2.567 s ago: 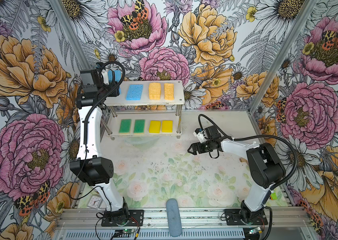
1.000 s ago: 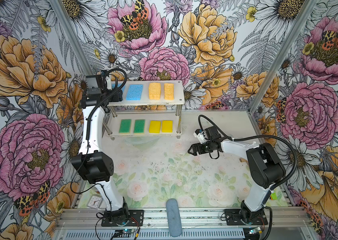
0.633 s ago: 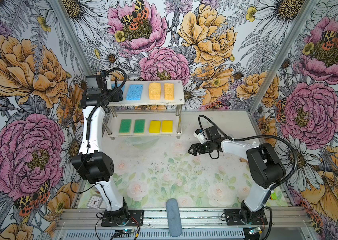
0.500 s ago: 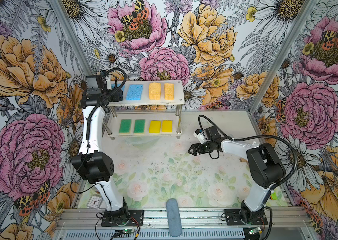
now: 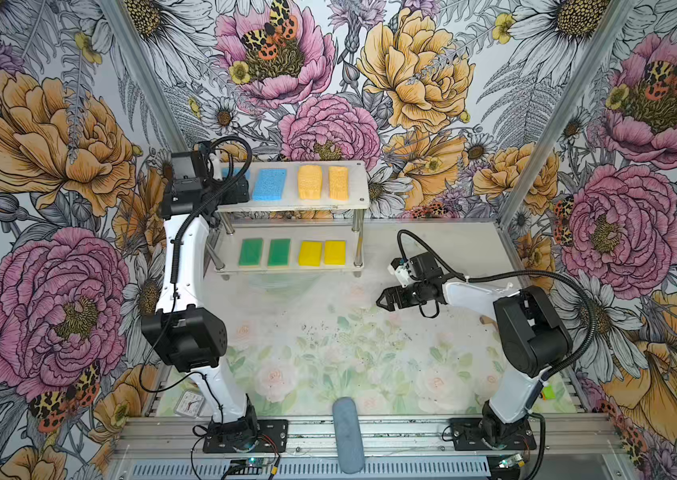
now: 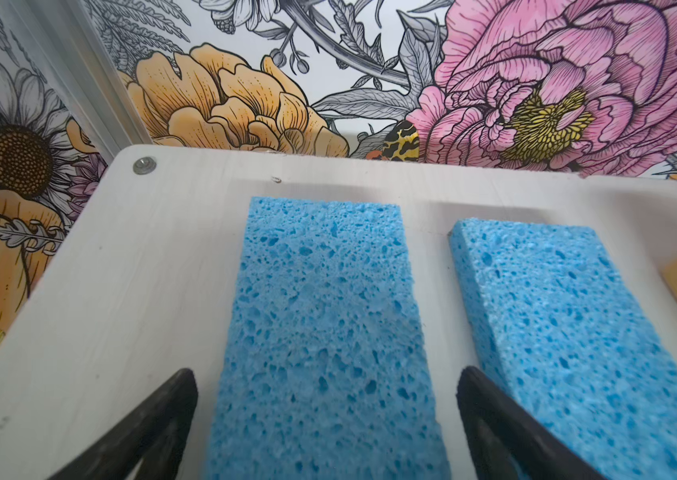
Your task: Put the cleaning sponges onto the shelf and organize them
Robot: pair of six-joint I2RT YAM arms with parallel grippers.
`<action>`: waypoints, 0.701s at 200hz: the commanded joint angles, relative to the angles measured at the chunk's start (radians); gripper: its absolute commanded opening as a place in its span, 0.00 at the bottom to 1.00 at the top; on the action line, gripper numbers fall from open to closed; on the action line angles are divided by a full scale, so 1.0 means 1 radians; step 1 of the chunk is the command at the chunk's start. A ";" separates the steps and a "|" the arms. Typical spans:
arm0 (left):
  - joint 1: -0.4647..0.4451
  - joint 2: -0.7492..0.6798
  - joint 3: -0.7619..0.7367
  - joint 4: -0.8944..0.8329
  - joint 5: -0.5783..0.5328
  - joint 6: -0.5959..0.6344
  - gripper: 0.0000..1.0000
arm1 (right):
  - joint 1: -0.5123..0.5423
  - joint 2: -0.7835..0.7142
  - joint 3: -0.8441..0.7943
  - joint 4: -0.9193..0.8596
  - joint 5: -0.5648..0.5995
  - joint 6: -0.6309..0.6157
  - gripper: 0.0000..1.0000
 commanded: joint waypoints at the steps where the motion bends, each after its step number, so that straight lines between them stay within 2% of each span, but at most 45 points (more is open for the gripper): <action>1: 0.011 -0.050 -0.012 0.028 0.016 0.000 0.99 | -0.010 -0.049 -0.004 0.013 0.008 -0.010 0.96; 46: 0.011 -0.081 -0.023 0.026 0.024 -0.006 0.99 | -0.017 -0.102 0.002 0.005 -0.012 -0.014 0.96; 80: 0.005 -0.157 -0.097 0.029 0.041 -0.009 0.99 | -0.025 -0.182 0.019 -0.045 0.000 -0.044 0.96; 105: -0.022 -0.271 -0.245 0.099 0.011 -0.015 0.99 | -0.035 -0.240 0.043 -0.104 0.032 -0.085 0.96; 140: -0.087 -0.465 -0.513 0.296 -0.018 -0.044 0.99 | -0.064 -0.301 0.061 -0.158 0.096 -0.164 0.97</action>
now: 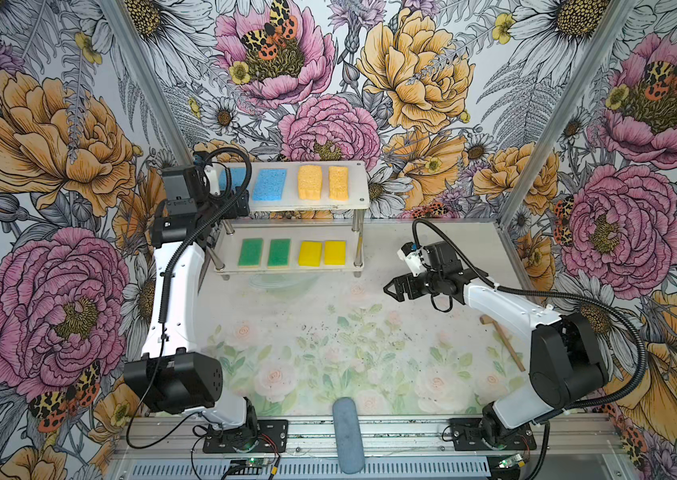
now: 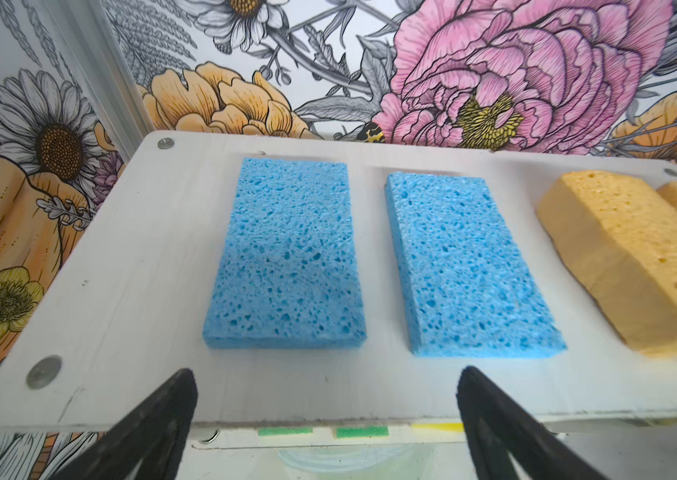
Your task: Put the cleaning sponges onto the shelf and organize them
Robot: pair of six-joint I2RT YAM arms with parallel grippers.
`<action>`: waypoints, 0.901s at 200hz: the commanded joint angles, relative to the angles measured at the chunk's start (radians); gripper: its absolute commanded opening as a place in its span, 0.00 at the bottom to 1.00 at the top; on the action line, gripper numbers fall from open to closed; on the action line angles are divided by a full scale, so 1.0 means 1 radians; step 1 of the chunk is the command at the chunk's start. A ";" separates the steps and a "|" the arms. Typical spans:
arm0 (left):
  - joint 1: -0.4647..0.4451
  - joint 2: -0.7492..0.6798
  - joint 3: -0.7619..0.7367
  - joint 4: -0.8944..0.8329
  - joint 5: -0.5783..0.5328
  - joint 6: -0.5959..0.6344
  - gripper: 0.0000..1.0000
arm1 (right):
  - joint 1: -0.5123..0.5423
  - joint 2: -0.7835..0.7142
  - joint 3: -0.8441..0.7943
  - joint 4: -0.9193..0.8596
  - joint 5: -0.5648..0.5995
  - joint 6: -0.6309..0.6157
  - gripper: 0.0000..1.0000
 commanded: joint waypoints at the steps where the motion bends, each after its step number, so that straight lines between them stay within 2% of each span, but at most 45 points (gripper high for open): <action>1: -0.045 -0.118 -0.128 0.175 -0.028 -0.036 0.99 | -0.021 -0.052 0.039 -0.055 0.063 -0.078 0.97; 20: -0.080 -0.219 -0.274 0.285 -0.064 -0.058 0.99 | -0.041 -0.079 0.044 -0.077 0.093 -0.105 0.97; 46: -0.099 -0.330 -0.449 0.397 -0.042 -0.118 0.99 | -0.070 -0.123 0.035 -0.084 0.117 -0.132 0.98; 86: -0.123 -0.405 -0.662 0.539 0.085 -0.251 0.99 | -0.113 -0.142 0.033 -0.083 0.155 -0.148 1.00; 105: -0.173 -0.412 -0.736 0.562 0.041 -0.244 0.99 | -0.139 -0.127 0.042 -0.083 0.157 -0.150 1.00; 136: -0.263 -0.416 -0.849 0.615 -0.072 -0.155 0.99 | -0.173 -0.109 0.054 -0.074 0.154 -0.145 0.99; 180: -0.285 -0.417 -0.945 0.668 -0.156 -0.139 0.99 | -0.192 -0.106 0.026 0.019 0.151 -0.126 0.99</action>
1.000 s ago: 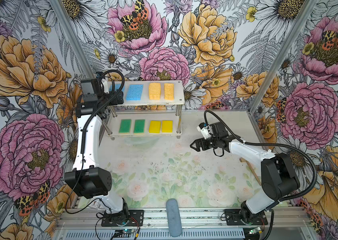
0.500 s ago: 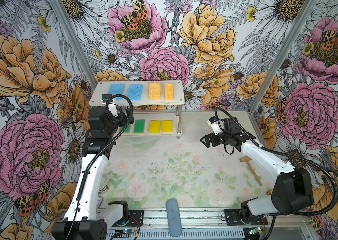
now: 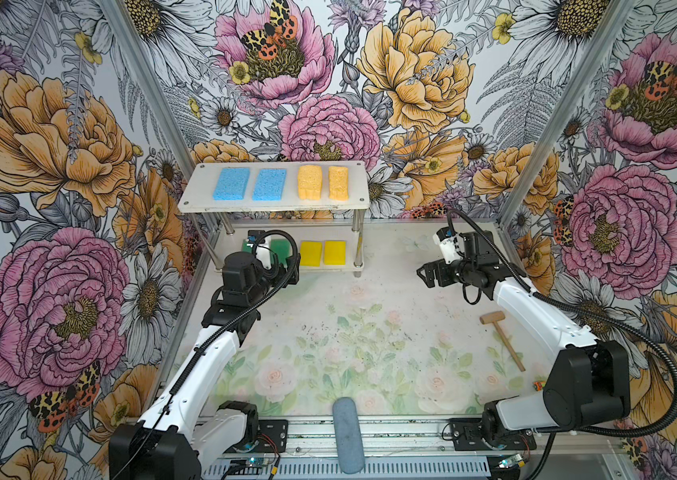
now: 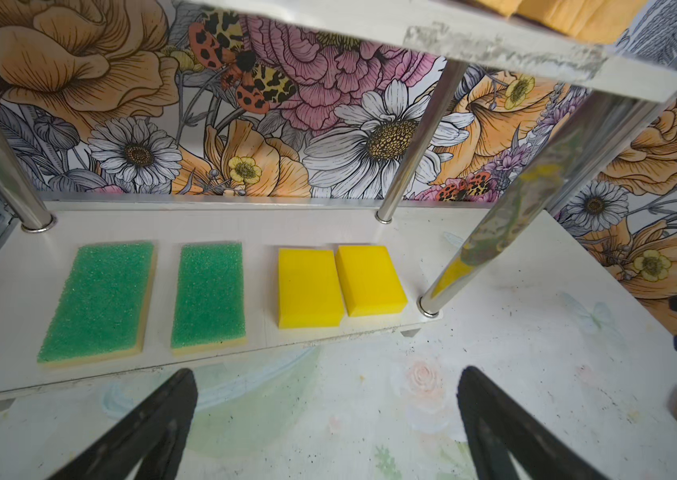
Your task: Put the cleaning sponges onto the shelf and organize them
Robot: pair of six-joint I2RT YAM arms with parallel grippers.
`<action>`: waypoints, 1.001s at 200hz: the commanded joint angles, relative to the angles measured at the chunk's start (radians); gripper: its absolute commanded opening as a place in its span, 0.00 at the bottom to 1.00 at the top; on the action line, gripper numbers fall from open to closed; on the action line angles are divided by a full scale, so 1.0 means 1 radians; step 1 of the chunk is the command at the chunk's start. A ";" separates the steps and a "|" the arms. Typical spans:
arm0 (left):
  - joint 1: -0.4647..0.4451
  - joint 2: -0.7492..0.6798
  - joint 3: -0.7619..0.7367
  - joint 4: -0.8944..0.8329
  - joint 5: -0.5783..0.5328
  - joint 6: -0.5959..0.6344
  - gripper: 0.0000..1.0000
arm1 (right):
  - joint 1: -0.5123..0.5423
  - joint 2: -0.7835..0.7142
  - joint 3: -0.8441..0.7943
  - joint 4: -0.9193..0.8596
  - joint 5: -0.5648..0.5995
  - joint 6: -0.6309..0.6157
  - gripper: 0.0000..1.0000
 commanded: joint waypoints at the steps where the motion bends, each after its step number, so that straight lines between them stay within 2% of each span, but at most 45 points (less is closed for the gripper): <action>1: -0.001 -0.020 -0.029 0.079 -0.092 0.026 0.99 | -0.008 0.004 0.001 0.087 0.011 0.005 0.99; 23: -0.002 -0.036 -0.077 0.100 -0.104 0.082 0.99 | -0.025 -0.011 -0.055 0.180 0.012 0.014 0.99; 52: 0.006 -0.070 -0.134 0.136 -0.180 0.097 0.99 | -0.061 -0.030 -0.115 0.276 0.026 0.017 0.99; 89: 0.023 -0.077 -0.199 0.203 -0.152 0.120 0.99 | -0.119 -0.040 -0.182 0.355 0.062 0.020 1.00; 123: 0.055 -0.038 -0.240 0.290 -0.108 0.168 0.99 | -0.167 -0.023 -0.294 0.526 0.055 0.032 1.00; 157: 0.116 -0.015 -0.302 0.410 -0.099 0.170 0.99 | -0.185 0.010 -0.411 0.730 0.081 0.048 1.00; 200: 0.189 0.017 -0.368 0.538 -0.096 0.176 0.99 | -0.189 0.060 -0.487 0.889 0.121 0.048 1.00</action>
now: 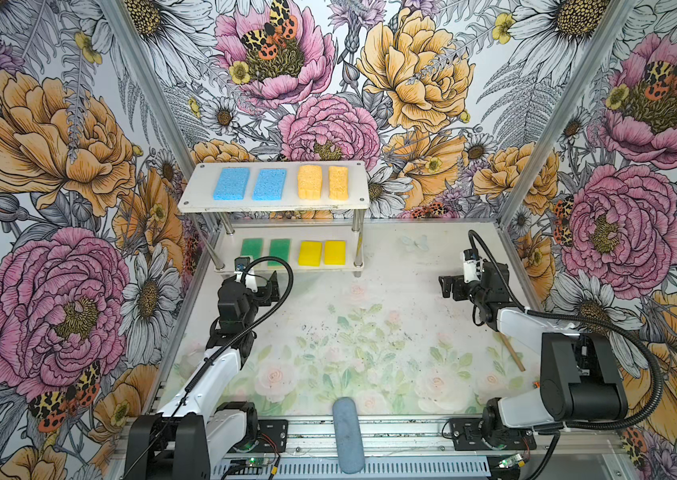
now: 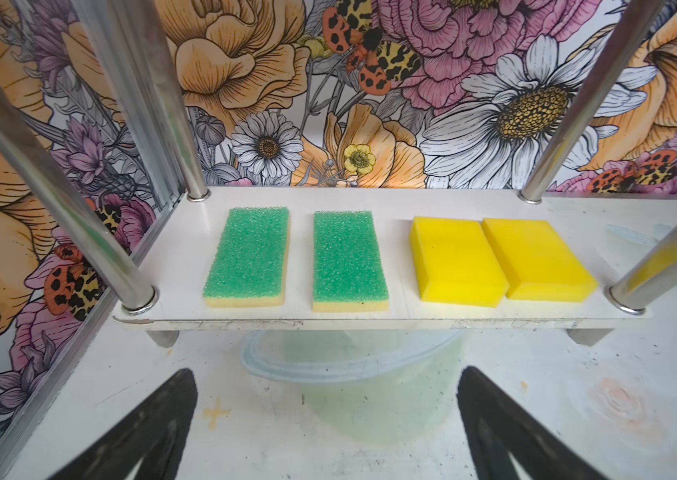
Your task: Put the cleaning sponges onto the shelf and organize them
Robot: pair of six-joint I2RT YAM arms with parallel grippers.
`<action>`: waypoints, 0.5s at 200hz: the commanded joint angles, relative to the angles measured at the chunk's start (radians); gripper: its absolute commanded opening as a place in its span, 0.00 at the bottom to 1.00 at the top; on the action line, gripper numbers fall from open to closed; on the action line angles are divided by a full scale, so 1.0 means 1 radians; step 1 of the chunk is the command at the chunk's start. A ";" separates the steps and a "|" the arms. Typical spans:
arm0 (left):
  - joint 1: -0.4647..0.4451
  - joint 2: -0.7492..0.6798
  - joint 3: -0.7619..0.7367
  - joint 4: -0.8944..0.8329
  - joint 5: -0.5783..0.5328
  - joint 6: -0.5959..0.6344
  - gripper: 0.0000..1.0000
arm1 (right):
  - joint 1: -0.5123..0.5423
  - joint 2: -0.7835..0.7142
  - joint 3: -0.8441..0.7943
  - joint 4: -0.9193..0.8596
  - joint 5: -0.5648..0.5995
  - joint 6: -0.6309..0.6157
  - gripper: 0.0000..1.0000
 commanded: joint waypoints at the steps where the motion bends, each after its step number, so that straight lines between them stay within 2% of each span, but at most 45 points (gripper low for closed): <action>1: 0.035 0.023 -0.027 0.132 0.029 0.023 0.99 | -0.005 0.029 -0.026 0.177 0.039 0.013 1.00; 31: 0.055 0.099 -0.043 0.202 0.044 0.001 0.99 | -0.005 0.054 -0.079 0.295 0.069 0.013 0.99; 82: 0.050 0.270 -0.123 0.498 0.034 -0.038 0.99 | -0.005 0.040 -0.169 0.442 0.123 0.033 0.99; 100: 0.048 0.286 -0.121 0.518 0.033 -0.042 0.99 | -0.002 0.040 -0.204 0.508 0.147 0.036 1.00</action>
